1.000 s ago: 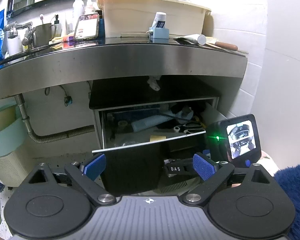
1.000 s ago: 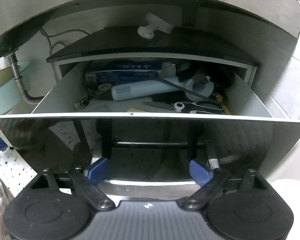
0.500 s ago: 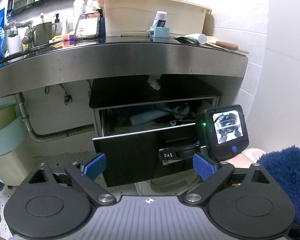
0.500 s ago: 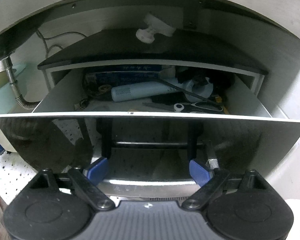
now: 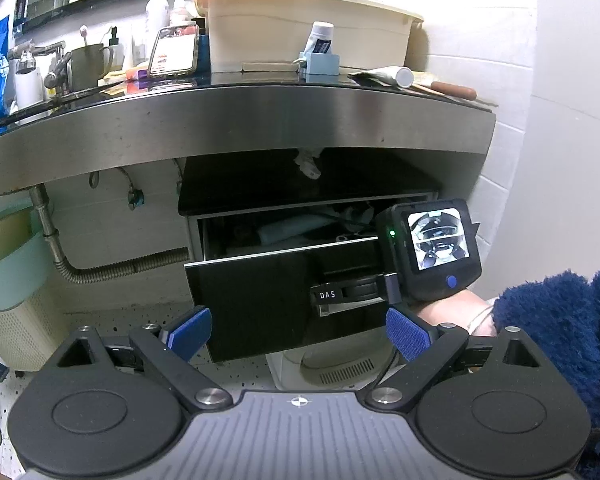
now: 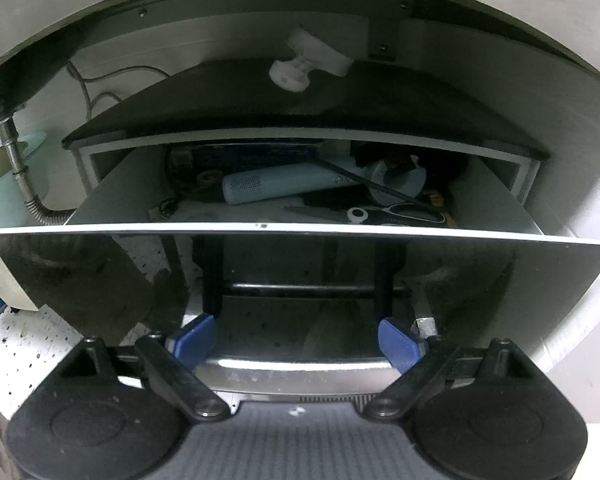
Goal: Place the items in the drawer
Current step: 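Push the black drawer inward by its silver handle with the right tool, then keep pushing the drawer front with the right tool until it shuts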
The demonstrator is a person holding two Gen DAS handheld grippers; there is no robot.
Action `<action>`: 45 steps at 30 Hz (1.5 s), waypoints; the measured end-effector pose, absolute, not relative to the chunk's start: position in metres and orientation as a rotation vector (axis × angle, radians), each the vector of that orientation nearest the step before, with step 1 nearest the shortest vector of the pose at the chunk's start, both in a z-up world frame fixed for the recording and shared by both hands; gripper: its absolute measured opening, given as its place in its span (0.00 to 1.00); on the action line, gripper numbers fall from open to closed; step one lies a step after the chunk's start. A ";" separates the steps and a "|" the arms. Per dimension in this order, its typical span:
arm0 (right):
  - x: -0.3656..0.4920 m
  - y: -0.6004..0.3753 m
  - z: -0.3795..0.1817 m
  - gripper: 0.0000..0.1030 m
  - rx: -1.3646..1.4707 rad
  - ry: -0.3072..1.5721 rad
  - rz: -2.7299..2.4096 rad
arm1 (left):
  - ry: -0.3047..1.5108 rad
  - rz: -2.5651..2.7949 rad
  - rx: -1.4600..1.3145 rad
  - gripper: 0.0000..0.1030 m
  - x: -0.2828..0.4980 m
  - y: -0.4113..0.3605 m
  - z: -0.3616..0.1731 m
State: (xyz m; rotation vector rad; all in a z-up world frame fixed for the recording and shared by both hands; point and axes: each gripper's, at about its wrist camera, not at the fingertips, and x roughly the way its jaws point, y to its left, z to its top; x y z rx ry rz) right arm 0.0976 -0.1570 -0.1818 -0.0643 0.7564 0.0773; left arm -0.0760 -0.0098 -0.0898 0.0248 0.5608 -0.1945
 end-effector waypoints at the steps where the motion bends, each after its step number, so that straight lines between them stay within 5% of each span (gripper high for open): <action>1: 0.097 -0.157 -0.182 0.86 -0.065 0.756 0.077 | 0.559 -0.196 0.026 0.92 -0.076 -0.010 -0.090; 45: 0.107 -0.157 -0.188 0.87 -0.062 0.716 0.079 | 0.586 -0.197 0.048 0.92 -0.077 -0.013 -0.091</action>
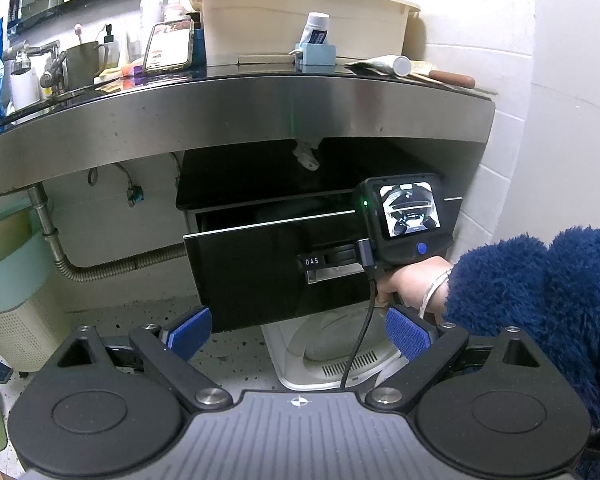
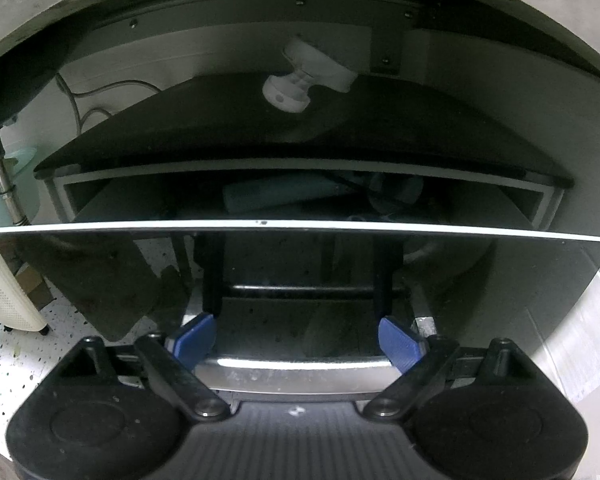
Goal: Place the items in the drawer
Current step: 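Keep pushing the drawer front with the right tool until it shuts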
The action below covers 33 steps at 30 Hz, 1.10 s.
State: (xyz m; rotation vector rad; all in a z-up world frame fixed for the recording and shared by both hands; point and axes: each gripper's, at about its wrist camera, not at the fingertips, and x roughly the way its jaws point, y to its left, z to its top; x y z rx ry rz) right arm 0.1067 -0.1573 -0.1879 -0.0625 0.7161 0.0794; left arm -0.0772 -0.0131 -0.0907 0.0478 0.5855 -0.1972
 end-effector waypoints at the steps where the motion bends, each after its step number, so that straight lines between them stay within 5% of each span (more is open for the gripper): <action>1: 0.107 -0.157 -0.188 0.87 -0.063 0.716 0.080 | 0.587 -0.197 0.048 0.92 -0.077 -0.013 -0.091; 33: 0.120 -0.155 -0.191 0.87 -0.061 0.707 0.076 | 0.609 -0.196 0.056 0.92 -0.080 -0.013 -0.094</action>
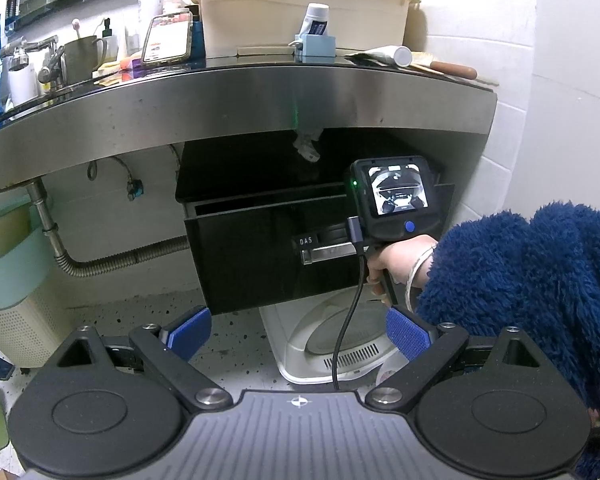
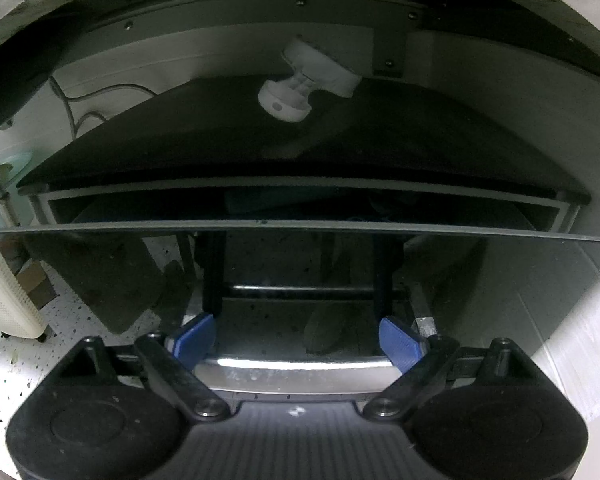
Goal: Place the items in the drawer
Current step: 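Keep pushing the drawer front with the right tool until it shuts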
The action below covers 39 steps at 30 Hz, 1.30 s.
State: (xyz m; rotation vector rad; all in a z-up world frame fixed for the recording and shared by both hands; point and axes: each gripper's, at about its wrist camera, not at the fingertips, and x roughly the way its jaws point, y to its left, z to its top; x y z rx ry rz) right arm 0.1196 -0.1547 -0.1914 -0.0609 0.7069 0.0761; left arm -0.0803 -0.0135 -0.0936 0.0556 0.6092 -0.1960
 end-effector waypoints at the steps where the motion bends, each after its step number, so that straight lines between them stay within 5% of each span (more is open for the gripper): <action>1: 0.120 -0.155 -0.191 0.87 -0.061 0.707 0.076 | 0.610 -0.196 0.056 0.92 -0.080 -0.013 -0.094; 39: 0.162 -0.152 -0.192 0.87 -0.060 0.710 0.078 | 0.638 -0.188 0.070 0.92 -0.080 -0.011 -0.097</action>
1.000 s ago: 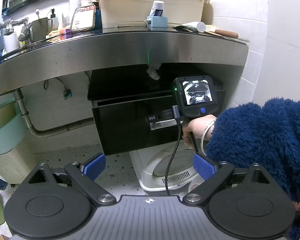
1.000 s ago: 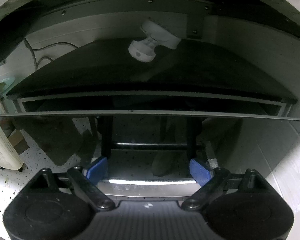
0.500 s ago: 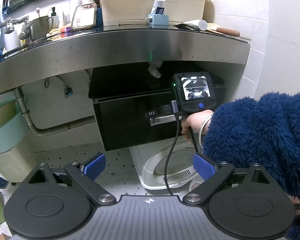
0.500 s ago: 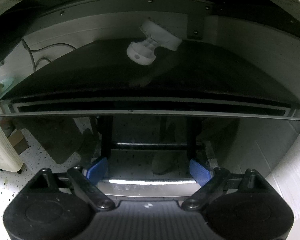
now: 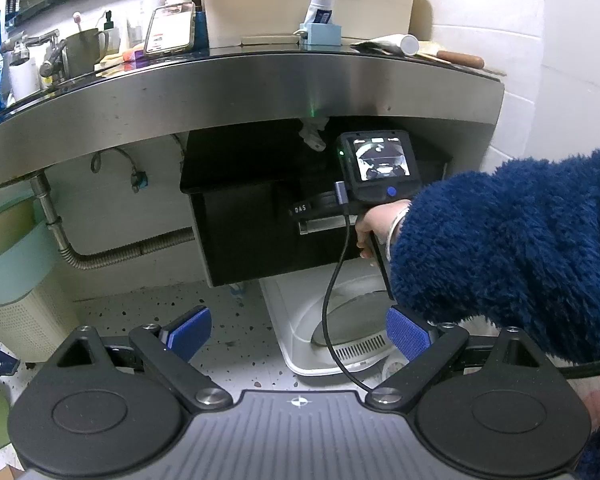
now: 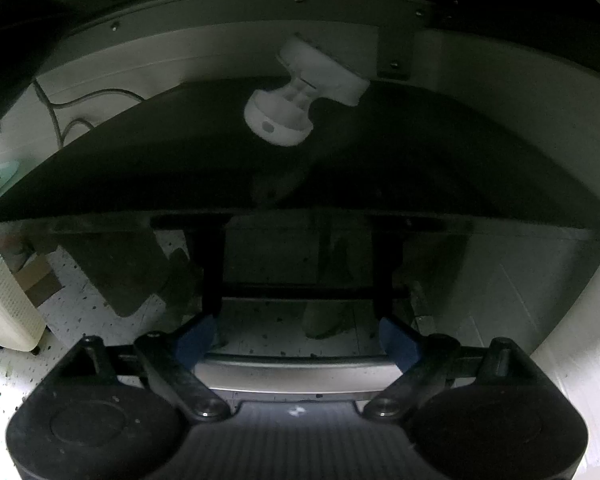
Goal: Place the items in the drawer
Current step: 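Keep pushing the drawer front with the right tool until it shuts, then release the drawer handle and pull the right tool back from the vanity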
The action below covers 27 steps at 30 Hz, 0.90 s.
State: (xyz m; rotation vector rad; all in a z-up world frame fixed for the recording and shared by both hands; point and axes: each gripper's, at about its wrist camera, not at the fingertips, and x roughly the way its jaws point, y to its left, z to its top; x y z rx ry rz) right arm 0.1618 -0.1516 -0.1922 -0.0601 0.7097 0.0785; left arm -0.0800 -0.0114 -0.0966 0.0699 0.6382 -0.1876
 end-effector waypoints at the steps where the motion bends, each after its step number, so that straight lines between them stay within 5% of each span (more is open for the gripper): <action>1: 0.163 -0.151 -0.192 0.87 -0.059 0.710 0.079 | 0.639 -0.188 0.071 0.92 -0.080 -0.011 -0.097; 27: 0.135 -0.164 -0.167 0.87 -0.050 0.696 0.135 | 0.652 -0.191 0.051 0.92 -0.077 -0.009 -0.099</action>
